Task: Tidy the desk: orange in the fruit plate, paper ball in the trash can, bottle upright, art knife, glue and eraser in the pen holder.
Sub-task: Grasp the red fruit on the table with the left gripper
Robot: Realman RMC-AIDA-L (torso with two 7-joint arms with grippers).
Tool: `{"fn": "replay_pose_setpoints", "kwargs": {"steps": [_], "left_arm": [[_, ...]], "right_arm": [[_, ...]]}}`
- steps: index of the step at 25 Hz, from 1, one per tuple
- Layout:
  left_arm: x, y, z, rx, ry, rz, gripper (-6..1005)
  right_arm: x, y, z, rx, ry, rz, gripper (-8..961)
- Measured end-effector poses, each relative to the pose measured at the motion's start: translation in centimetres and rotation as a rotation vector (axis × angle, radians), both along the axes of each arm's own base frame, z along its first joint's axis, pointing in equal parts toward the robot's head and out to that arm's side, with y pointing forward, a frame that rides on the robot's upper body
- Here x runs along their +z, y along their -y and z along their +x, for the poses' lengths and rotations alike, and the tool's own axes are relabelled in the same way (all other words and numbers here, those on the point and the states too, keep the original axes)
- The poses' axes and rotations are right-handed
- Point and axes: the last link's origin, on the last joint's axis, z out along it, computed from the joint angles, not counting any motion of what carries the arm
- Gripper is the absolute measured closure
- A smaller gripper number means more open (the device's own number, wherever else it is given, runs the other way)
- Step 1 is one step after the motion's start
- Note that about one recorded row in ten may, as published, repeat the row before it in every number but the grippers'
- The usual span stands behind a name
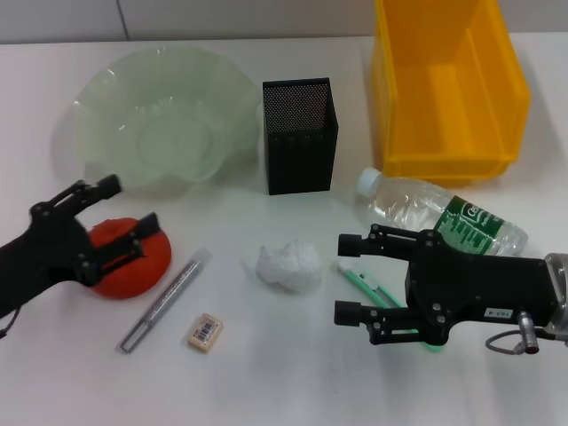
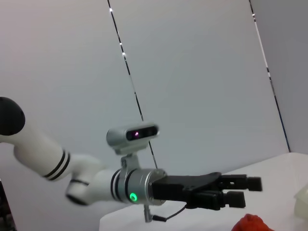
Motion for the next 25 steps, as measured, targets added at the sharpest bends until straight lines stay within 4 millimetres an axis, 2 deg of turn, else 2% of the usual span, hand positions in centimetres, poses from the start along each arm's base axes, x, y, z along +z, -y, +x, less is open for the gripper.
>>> {"fn": "replay_pose_setpoints", "kwargs": {"steps": [3,8,25], "left_arm": [[-0.4,1.3,-1.1,0.029,-0.022,0.12,217],[-1.2,1.9,-1.5,0.054,-0.04,0.141,218],[-2.9,1.5,-2.0,0.108,-0.076,0.109,223]], "right_arm": [[0.0,0.1,0.2,-0.003,0.001,0.002,133],[-0.1,0.0,0.0,0.009,0.001,0.004,133],[-0.2,0.3,0.1,0.003,0.001,0.0,133]]}}
